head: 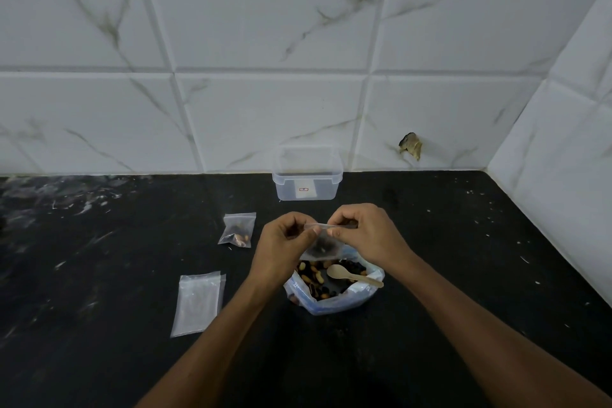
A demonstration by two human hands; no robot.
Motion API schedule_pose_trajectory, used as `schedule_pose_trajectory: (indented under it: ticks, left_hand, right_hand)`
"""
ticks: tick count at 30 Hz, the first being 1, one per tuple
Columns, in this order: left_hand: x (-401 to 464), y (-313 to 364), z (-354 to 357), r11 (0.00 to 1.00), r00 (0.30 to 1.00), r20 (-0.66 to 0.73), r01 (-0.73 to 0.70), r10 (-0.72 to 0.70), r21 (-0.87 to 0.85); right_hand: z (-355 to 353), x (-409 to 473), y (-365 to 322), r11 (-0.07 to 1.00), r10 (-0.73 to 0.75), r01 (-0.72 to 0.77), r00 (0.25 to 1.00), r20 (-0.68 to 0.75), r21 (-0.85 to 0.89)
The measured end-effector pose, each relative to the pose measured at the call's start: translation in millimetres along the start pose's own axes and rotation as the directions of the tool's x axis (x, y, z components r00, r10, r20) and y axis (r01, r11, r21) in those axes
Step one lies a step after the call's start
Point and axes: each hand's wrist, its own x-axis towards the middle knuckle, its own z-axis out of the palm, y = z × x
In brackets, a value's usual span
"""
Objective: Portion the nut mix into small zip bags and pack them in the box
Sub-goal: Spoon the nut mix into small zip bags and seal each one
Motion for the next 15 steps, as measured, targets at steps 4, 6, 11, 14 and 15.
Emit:
schedule_pose_trajectory:
  ticks: [4, 6, 11, 14, 15]
  left_hand:
    - [1.6, 1.6, 0.2, 0.998, 1.000, 0.004, -0.013, 0.013, 0.065]
    - [2.7, -0.3, 0.7, 0.995, 1.000, -0.008, -0.005, 0.006, 0.101]
    - [3.1, -1.2, 2.1, 0.988, 1.000, -0.010, -0.017, 0.019, 0.155]
    - [3.1, 1.8, 1.1, 0.990, 0.999, 0.037, -0.035, 0.030, 0.134]
    - [3.5, 2.7, 0.6, 0.990, 0.998, 0.051, -0.037, 0.030, 0.134]
  right_hand:
    - [1.1, 0.3, -0.1, 1.000, 0.012, -0.011, 1.000, -0.003, 0.023]
    - [1.8, -0.2, -0.2, 0.999, 0.026, -0.026, 1.000, -0.001, 0.033]
    - [1.7, -2.0, -0.8, 0.999, 0.028, -0.028, 1.000, -0.009, 0.017]
    - [1.3, -2.6, -0.8, 1.000, 0.026, -0.026, 1.000, -0.004, 0.015]
    - [1.1, -2.3, -0.8, 0.999, 0.031, -0.031, 1.000, -0.003, 0.019]
